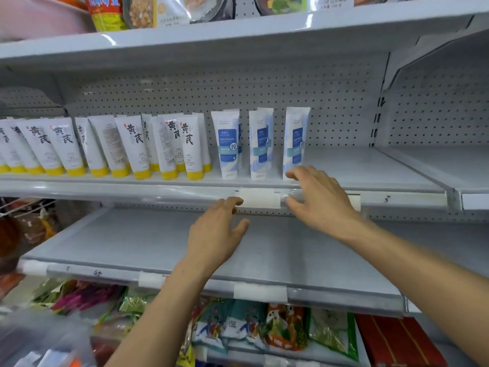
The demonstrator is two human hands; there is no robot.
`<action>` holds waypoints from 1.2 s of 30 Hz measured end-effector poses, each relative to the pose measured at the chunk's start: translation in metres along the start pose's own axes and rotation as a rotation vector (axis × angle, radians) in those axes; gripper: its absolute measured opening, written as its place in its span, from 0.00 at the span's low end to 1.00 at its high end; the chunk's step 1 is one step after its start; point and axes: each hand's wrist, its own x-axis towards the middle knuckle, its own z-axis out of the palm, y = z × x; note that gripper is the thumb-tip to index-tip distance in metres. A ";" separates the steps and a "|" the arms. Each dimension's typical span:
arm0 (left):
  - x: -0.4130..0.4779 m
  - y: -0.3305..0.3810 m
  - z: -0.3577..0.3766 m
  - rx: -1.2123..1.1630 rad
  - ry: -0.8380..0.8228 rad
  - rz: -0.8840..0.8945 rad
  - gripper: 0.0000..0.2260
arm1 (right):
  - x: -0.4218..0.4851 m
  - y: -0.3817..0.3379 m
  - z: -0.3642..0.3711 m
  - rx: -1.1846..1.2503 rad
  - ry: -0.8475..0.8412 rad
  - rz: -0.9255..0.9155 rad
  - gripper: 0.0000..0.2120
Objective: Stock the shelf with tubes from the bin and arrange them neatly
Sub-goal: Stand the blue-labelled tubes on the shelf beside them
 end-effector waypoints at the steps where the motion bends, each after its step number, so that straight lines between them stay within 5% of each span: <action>1: -0.010 -0.007 0.002 0.002 -0.001 -0.003 0.21 | -0.009 -0.005 0.005 -0.009 -0.039 -0.039 0.24; 11: -0.089 -0.124 -0.017 0.080 -0.046 -0.235 0.18 | -0.026 -0.102 0.103 0.039 -0.285 -0.327 0.22; 20: -0.136 -0.351 -0.078 0.161 -0.128 -0.534 0.20 | 0.020 -0.287 0.251 0.162 -0.441 -0.461 0.21; 28: -0.169 -0.605 -0.107 0.018 -0.243 -0.910 0.17 | 0.043 -0.476 0.453 0.319 -0.818 -0.320 0.18; 30: -0.178 -0.658 -0.090 -0.094 -0.297 -1.024 0.15 | 0.041 -0.506 0.508 0.335 -0.939 -0.244 0.17; 33: -0.192 -0.719 -0.044 -0.273 -0.377 -1.197 0.03 | 0.029 -0.533 0.591 0.362 -1.090 -0.104 0.04; 36: -0.205 -0.759 0.013 -0.472 -0.355 -1.405 0.07 | 0.014 -0.550 0.664 0.384 -1.190 0.135 0.05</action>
